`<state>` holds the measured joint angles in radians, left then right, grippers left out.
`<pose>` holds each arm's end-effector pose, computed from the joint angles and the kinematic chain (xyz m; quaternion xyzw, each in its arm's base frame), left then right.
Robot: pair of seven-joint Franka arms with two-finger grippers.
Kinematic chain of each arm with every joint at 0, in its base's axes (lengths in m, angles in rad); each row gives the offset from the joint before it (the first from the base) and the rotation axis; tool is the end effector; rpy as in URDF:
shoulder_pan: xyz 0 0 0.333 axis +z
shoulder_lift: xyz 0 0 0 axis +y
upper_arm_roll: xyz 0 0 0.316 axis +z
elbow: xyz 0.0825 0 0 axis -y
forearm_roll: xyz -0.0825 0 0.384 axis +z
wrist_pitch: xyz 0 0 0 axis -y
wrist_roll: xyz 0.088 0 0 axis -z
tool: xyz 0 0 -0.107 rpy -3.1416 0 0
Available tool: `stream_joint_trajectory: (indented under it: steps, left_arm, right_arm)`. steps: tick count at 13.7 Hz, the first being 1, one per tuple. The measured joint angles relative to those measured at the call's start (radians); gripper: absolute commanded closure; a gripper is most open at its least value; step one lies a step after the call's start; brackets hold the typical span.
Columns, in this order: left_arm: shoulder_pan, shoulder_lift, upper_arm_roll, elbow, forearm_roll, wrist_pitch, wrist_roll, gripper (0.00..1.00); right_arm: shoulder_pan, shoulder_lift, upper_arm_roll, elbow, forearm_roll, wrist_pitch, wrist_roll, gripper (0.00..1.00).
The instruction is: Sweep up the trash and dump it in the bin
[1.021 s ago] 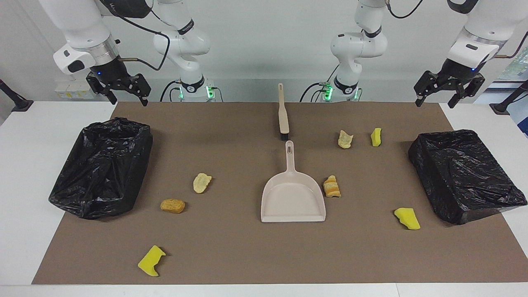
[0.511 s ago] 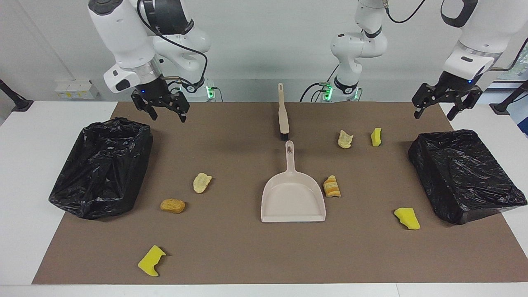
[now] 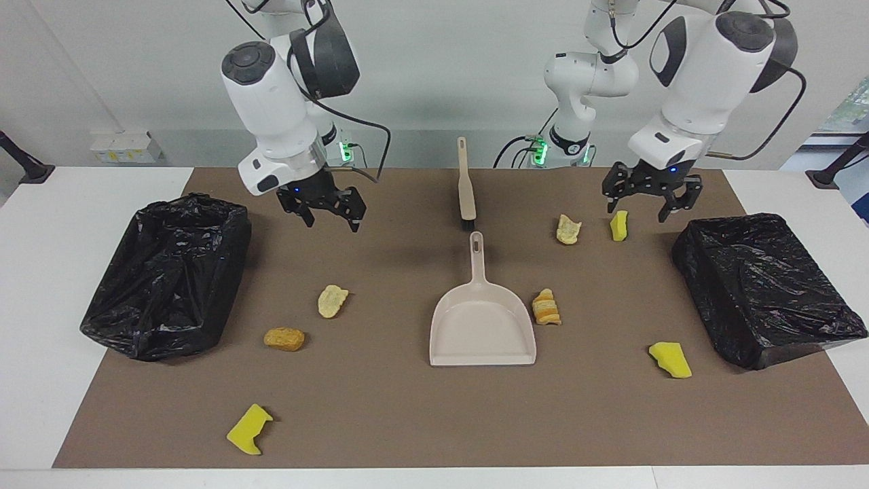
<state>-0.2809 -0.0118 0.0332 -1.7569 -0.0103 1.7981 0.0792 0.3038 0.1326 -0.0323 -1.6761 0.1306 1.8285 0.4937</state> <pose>0.5474 -0.1392 0.5624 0.9865 -0.1616 0.0260 0.0075 0.5811 0.1737 0.5204 -0.9900 0.1264 0.0136 0.0604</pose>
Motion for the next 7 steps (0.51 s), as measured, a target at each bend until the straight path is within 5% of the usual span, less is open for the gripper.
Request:
stream_joint_trajectory:
  steps: [4,7]
  left_arm:
    - [-0.127,-0.017,-0.003,-0.085,0.0,0.025,-0.136,0.0]
    - [-0.219,-0.098,-0.005,-0.201,-0.009,0.025,-0.217,0.0]
  right_arm:
    - [0.094,0.096,0.001,0.024,0.006,0.073,0.109,0.0]
    - [0.153,0.157,0.002,0.027,0.042,0.129,0.179,0.0]
